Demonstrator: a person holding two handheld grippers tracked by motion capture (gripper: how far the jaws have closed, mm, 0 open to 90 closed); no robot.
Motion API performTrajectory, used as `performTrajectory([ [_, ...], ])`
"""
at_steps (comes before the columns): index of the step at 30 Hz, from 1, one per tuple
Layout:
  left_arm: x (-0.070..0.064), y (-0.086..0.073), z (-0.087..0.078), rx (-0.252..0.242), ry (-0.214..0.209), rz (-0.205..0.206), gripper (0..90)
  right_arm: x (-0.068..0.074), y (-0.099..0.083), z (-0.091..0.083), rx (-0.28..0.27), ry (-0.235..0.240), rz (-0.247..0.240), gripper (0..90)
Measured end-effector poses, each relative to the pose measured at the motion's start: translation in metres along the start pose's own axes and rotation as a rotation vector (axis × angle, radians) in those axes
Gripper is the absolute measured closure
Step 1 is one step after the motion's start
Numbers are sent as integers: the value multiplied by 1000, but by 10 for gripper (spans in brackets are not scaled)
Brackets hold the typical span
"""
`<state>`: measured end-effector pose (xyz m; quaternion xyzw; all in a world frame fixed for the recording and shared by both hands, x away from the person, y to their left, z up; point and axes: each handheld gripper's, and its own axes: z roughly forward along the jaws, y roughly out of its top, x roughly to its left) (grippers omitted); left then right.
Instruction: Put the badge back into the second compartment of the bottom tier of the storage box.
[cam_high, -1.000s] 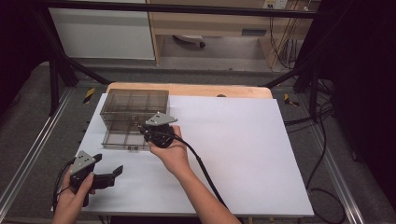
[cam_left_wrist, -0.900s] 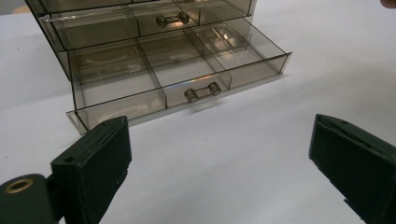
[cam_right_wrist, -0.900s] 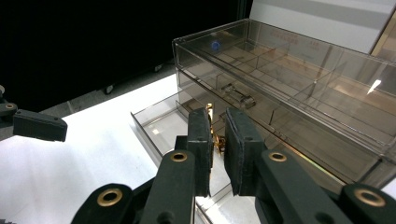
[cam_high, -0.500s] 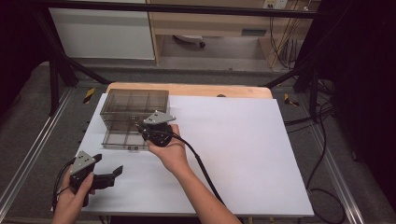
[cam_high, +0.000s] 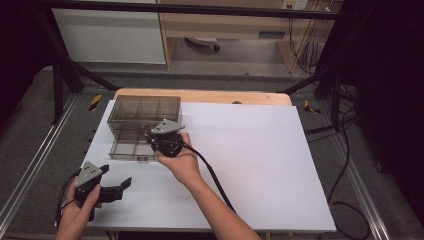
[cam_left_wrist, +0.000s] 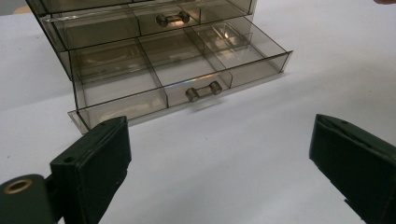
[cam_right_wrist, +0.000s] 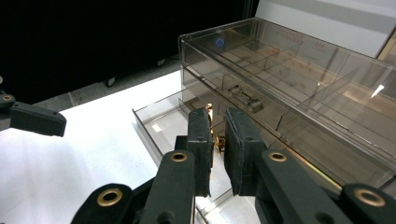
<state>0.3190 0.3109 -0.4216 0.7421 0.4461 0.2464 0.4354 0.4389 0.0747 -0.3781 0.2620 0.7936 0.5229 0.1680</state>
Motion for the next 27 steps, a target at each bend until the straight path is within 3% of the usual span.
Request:
performTrajectory([
  [11, -1, 0, 0, 1, -8, 2, 55, -1, -1, 3, 11, 0, -1, 811],
  [18, -2, 1, 0, -2, -17, 9, 56, 4, -5, 13, 42, 5, -16, 811],
  [27, -3, 0, 1, 9, -25, 14, 56, 5, -11, 30, 66, 5, 0, 811],
])
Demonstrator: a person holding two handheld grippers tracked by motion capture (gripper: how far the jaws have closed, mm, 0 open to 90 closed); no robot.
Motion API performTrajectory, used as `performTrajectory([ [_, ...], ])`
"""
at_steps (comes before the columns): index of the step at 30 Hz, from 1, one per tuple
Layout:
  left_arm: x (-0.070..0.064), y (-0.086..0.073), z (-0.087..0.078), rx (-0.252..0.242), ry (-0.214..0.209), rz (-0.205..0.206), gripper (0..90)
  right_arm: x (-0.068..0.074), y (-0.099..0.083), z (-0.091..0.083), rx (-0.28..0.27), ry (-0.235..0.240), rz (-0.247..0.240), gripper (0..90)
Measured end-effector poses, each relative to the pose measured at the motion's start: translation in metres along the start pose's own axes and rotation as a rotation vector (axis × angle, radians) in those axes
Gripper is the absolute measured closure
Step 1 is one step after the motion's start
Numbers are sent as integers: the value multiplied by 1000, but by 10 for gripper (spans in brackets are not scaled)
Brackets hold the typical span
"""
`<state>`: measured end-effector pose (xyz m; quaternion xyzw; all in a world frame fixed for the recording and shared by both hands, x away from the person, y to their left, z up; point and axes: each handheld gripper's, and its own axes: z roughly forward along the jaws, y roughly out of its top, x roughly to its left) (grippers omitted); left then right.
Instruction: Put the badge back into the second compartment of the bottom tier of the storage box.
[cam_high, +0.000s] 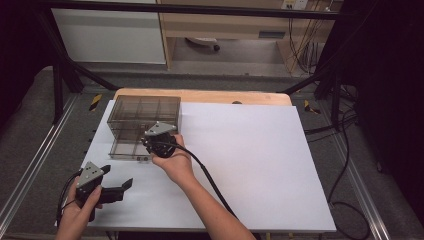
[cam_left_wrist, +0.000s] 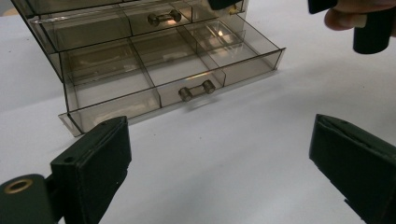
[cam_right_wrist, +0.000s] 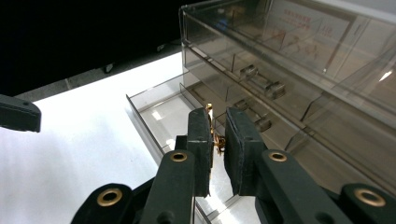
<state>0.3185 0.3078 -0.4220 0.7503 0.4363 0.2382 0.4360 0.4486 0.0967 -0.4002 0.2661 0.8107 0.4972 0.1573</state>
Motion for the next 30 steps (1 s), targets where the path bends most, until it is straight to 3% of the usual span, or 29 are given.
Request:
performTrajectory([
  [9, 0, 0, 0, 7, -3, 4, 56, 0, -5, 20, 29, -4, -3, 803],
  [12, 1, 0, 0, 7, -4, 4, 57, 3, -5, 19, 10, -29, -7, 691],
  [16, 0, 0, 1, 9, -6, 3, 57, 2, 0, 9, -9, -26, -25, 685],
  [20, 0, 0, 1, 11, -5, 6, 57, -1, 2, -6, -33, -25, 0, 649],
  [28, -1, -1, 2, 17, -3, 7, 56, -8, -1, -43, -30, -22, 25, 368],
  [30, -1, -1, 2, 18, -3, 8, 56, -11, -2, -55, -32, -33, 18, 379],
])
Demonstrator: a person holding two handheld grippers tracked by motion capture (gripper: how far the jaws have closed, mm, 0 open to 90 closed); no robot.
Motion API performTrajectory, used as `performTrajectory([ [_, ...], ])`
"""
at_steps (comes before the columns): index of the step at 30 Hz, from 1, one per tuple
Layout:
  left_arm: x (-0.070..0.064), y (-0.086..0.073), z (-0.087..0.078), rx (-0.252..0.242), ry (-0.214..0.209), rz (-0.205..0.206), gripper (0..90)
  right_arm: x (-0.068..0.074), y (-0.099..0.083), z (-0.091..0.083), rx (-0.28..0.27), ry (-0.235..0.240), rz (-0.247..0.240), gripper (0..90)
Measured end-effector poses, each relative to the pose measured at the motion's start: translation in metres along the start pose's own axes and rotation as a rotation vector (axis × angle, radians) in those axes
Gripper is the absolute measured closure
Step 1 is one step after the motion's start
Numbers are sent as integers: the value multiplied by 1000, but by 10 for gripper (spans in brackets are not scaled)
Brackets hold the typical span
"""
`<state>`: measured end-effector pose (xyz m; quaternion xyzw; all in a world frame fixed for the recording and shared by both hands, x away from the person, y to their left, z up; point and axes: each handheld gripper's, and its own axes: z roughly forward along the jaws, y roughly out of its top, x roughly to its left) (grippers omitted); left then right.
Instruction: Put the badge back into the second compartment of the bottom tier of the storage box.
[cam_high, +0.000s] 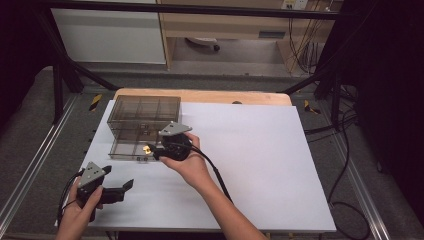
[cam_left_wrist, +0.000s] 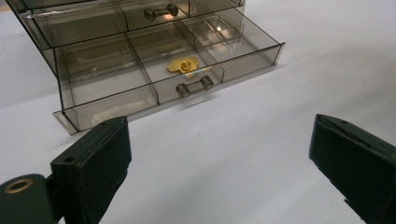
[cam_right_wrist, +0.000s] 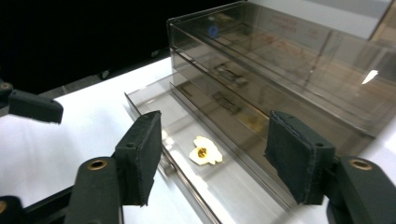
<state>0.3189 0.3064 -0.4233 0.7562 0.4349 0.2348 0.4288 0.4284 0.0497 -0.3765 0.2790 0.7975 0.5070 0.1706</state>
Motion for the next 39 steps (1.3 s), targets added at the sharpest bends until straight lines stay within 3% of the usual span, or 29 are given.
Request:
performTrajectory([
  [4, 0, 0, 0, 2, 4, 0, 56, -7, -3, -25, -18, -19, 8, 285],
  [9, 0, -1, 2, 7, 10, -2, 56, -22, -13, -49, 20, -57, 15, 149],
  [14, 0, -1, 1, 6, 13, 0, 56, -41, -28, -70, 24, -98, 35, 96],
  [18, 1, -2, 1, 1, 18, -1, 55, -55, -41, -87, 32, -135, 50, 76],
  [22, 3, -2, 0, -6, 22, -6, 55, -68, -50, -108, 5, -162, 79, 69],
  [29, 5, -3, -1, -33, 22, -27, 57, -90, -75, -160, -41, -226, 95, 58],
  [36, 6, -2, -4, -75, 18, -35, 57, -102, -110, -207, -16, -327, 84, 63],
  [39, 6, -1, -7, -100, 20, -34, 58, -108, -123, -225, -9, -350, 105, 60],
])
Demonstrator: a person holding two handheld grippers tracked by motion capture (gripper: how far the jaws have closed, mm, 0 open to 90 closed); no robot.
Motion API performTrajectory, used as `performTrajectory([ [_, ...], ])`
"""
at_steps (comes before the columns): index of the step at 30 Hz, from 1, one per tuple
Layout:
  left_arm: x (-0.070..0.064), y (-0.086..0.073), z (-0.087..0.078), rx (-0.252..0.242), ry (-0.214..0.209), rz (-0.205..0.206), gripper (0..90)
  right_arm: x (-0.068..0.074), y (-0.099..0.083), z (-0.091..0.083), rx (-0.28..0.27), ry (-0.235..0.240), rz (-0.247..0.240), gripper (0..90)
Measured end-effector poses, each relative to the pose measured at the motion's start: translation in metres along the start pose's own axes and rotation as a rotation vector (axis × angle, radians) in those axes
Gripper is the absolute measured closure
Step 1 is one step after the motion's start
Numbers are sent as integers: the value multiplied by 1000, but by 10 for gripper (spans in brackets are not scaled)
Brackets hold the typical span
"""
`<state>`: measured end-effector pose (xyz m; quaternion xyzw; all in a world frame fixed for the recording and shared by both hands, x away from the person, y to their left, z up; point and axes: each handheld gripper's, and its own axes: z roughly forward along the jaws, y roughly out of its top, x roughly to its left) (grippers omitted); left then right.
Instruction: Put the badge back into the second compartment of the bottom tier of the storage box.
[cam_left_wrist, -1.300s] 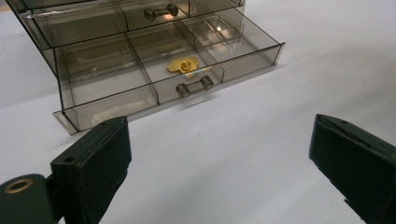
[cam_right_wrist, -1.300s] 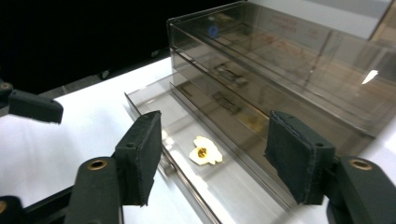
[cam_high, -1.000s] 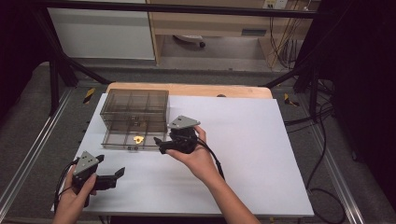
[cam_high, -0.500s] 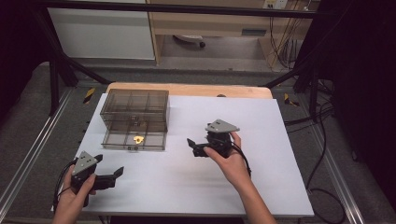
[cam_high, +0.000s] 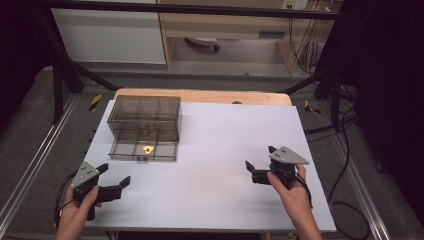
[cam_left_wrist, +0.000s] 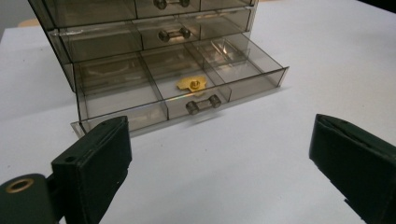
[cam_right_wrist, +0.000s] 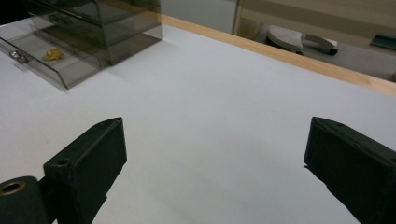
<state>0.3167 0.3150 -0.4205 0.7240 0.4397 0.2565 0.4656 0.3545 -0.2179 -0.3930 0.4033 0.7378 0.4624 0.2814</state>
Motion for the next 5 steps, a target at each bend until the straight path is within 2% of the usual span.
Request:
performTrajectory([
  [2, 0, 2, -3, -28, 7, 1, 59, -9, -10, -9, -6, -11, 39, 59],
  [5, 1, 3, -4, -48, 6, -21, 59, -23, -29, -15, -19, -40, 119, 62],
])
